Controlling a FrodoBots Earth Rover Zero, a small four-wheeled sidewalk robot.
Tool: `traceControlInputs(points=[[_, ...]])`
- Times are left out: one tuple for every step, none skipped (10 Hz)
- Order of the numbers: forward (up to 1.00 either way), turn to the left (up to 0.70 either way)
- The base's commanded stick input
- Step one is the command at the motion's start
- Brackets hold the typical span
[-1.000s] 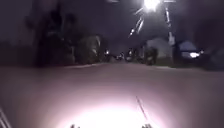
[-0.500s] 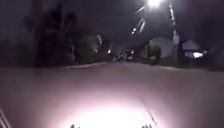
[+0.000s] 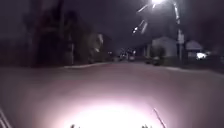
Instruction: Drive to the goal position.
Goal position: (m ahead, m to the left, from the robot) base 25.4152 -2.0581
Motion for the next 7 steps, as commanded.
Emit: traceControlInputs(points=[[1.00,-0.28],[1.00,-0.40],[1.00,-0.37],[1.00,0.00],[1.00,0.00],[1.00,0.00],[1.00,0.00]])
